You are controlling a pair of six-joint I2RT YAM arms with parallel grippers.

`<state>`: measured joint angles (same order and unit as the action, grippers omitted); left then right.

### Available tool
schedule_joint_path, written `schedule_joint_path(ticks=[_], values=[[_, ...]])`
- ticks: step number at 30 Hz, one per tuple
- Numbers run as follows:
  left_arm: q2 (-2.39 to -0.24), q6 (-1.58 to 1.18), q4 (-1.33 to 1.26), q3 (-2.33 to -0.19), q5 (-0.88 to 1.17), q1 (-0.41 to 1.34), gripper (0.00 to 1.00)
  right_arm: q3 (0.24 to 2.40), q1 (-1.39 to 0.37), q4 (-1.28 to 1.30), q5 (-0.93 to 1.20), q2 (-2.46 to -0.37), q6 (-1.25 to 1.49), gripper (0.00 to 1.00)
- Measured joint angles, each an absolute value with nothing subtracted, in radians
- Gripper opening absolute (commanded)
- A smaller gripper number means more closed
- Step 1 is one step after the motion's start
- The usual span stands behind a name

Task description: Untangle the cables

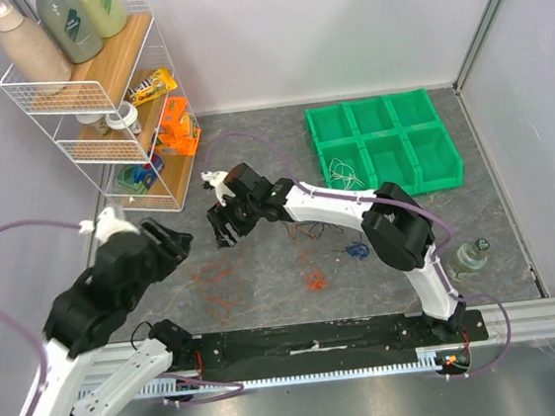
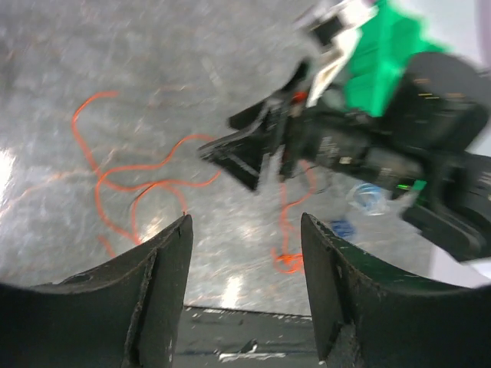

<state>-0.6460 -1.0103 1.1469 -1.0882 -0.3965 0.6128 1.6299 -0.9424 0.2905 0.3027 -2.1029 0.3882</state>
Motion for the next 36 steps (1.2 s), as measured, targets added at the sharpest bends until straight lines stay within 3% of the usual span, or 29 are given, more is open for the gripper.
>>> schedule_joint_path(ticks=[5,14,19,22,24,28,29,36], values=[[-0.476,-0.943,1.071,-1.108,-0.410,0.612,0.67,1.685,-0.979,0.339,0.301,-2.115,0.193,0.79],[-0.532,-0.842,1.038,-1.148,-0.375,0.612,0.68,1.822,-1.131,0.448,0.288,-2.280,-0.101,0.78],[-0.527,-0.826,1.042,-1.156,-0.357,0.612,0.68,1.826,-1.189,0.479,0.225,-2.305,-0.191,0.72],[-0.516,-0.825,1.044,-1.157,-0.356,0.612,0.68,1.820,-1.211,0.477,0.162,-2.305,-0.221,0.61],[-0.512,-0.824,1.047,-1.158,-0.356,0.612,0.68,1.812,-1.225,0.464,0.125,-2.300,-0.232,0.45],[-0.513,-0.821,1.051,-1.164,-0.356,0.612,0.68,1.805,-1.250,0.450,0.044,-2.297,-0.235,0.05],[-0.513,-0.821,1.054,-1.165,-0.356,0.612,0.68,1.804,-1.255,0.448,0.021,-2.297,-0.229,0.00],[-0.513,-0.818,1.069,-1.192,-0.365,0.612,0.67,1.712,-1.253,0.391,-0.136,-2.244,-0.138,0.00]])
